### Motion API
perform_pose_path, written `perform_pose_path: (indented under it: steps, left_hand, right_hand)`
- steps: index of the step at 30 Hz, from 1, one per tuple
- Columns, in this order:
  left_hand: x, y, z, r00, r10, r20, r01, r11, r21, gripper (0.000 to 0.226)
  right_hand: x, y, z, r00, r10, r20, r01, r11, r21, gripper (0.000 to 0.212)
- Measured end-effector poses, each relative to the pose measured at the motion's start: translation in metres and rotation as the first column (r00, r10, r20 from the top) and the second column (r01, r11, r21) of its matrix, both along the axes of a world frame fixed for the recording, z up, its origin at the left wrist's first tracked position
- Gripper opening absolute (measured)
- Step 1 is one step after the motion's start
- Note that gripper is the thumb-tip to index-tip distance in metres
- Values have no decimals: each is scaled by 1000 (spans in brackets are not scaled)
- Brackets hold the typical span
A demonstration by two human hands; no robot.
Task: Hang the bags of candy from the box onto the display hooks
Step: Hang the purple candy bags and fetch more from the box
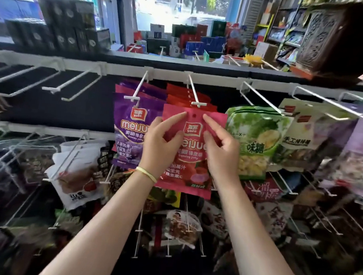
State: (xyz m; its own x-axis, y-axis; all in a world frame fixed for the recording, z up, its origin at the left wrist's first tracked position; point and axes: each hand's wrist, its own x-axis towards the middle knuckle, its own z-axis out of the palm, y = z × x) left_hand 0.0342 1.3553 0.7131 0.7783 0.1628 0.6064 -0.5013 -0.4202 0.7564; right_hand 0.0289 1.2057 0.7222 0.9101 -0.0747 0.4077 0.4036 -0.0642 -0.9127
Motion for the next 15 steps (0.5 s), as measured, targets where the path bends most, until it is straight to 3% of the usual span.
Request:
perform_pose_path:
  steps: [7, 15]
  left_hand:
    - [-2, -2, 6, 998, 50, -28, -50, 999, 1, 43]
    - [-4, -3, 9, 998, 59, -8, -59, 997, 47, 43]
  right_hand:
    - [7, 3, 7, 984, -60, 165, 98, 968, -232, 35]
    - [8, 1, 2, 988, -77, 133, 103, 973, -206, 36]
